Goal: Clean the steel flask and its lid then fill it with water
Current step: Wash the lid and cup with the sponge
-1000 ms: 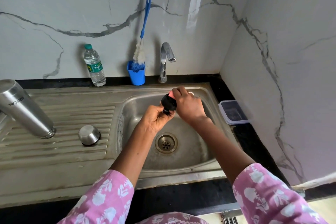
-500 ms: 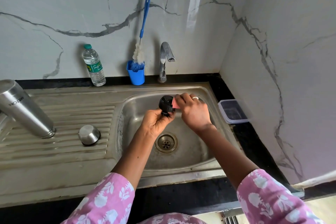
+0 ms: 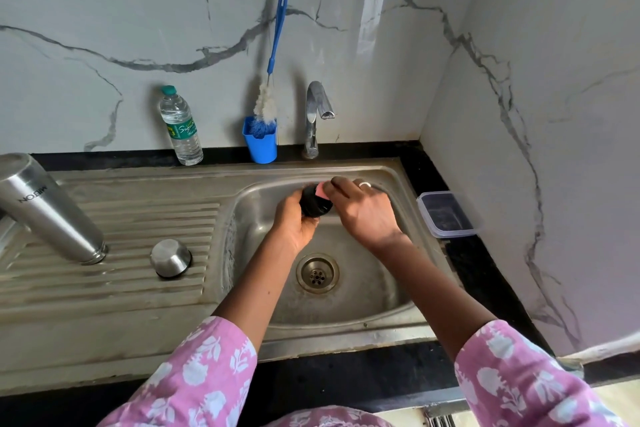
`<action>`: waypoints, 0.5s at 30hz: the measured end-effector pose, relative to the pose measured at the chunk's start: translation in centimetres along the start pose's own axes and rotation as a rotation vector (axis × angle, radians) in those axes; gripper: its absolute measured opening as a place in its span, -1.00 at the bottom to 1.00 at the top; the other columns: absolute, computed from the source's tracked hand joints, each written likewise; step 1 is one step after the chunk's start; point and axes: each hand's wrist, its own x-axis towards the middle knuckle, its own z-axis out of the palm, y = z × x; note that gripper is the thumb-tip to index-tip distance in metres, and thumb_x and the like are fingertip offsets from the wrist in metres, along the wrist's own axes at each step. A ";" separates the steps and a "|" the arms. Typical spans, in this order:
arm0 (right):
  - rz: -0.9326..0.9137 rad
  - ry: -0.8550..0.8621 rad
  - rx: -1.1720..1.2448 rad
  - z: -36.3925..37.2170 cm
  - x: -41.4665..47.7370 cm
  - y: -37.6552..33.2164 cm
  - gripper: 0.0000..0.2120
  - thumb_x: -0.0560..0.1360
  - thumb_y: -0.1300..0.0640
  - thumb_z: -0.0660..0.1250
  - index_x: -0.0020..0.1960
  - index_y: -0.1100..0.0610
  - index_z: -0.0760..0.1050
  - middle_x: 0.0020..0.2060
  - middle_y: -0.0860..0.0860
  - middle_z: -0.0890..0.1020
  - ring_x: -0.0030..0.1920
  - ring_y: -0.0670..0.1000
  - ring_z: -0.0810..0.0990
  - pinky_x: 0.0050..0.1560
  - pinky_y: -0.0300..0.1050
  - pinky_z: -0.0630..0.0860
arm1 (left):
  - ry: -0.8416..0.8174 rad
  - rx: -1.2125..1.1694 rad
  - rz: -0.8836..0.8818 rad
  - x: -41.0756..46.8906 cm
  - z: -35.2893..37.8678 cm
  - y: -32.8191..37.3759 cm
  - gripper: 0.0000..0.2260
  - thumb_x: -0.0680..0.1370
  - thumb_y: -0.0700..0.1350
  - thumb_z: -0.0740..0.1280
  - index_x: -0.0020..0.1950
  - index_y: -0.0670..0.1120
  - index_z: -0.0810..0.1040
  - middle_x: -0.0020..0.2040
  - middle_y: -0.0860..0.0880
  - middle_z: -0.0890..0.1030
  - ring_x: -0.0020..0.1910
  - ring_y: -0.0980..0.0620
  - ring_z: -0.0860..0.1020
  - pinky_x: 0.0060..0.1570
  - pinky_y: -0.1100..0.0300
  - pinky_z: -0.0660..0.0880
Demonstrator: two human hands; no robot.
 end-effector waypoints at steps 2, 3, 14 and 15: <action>-0.049 0.045 0.008 0.4 -0.5 0.1 -0.72 0.44 0.28 0.20 0.06 0.16 0.61 -0.08 0.06 0.64 -0.39 0.08 0.54 -0.50 -0.15 0.45 | 0.018 0.035 0.038 0.1 0.1 0.0 -0.81 0.61 -0.22 0.15 -0.12 -0.15 0.51 -0.20 -0.11 0.56 -0.24 0.03 0.53 -0.41 0.30 0.50; -0.064 0.059 0.005 0.5 -0.6 0.1 -0.70 0.44 0.28 0.18 0.07 0.16 0.62 -0.07 0.06 0.64 -0.38 0.08 0.54 -0.49 -0.15 0.47 | 0.022 0.060 0.056 0.1 0.2 -0.2 -0.81 0.62 -0.22 0.14 -0.13 -0.14 0.51 -0.21 -0.10 0.55 -0.25 0.03 0.52 -0.44 0.31 0.50; 0.171 -0.096 0.057 1.0 0.4 0.7 -0.84 0.32 0.26 0.45 -0.10 0.14 0.63 -0.23 0.05 0.63 -0.41 0.12 0.56 -0.57 -0.18 0.40 | -0.011 0.389 0.331 1.1 0.6 -1.8 -0.75 0.62 -0.25 0.13 -0.19 -0.09 0.52 -0.23 -0.08 0.54 -0.27 0.03 0.50 -0.36 0.23 0.47; 0.171 -0.079 0.072 1.2 0.3 0.8 -0.85 0.36 0.24 0.43 -0.07 0.14 0.63 -0.22 0.04 0.63 -0.40 0.11 0.57 -0.57 -0.17 0.41 | 0.004 0.385 0.343 1.2 0.5 -1.7 -0.74 0.62 -0.25 0.14 -0.21 -0.09 0.51 -0.25 -0.07 0.54 -0.29 0.04 0.50 -0.41 0.27 0.46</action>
